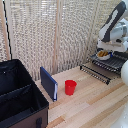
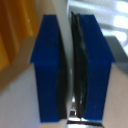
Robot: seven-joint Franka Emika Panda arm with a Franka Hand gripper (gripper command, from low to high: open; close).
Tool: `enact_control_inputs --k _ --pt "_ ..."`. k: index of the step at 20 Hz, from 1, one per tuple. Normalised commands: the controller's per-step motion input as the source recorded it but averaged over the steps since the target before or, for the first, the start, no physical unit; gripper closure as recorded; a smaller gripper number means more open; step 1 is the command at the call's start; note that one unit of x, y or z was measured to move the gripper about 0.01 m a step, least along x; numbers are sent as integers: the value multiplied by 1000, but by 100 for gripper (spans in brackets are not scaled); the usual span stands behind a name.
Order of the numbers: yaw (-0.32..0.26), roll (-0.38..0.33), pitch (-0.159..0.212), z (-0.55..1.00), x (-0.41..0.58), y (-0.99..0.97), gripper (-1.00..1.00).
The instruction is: Gently stretch your hand towards the oven tray's handle, obtaining a firm grip, and draw it cautiously out of the oven. Transition your grip to the hot dog bowl, gingerly seizing the edge, and elevate it from the surface. Hover the bowl over the tray, delicately lower it, and temper your grip, establishing the bowl's equilibrium.
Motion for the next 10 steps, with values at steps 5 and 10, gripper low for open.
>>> enact_control_inputs --k 5,10 --pt "-11 13 0 33 0 -77 -100" --pt "-21 10 20 401 26 -14 -100"
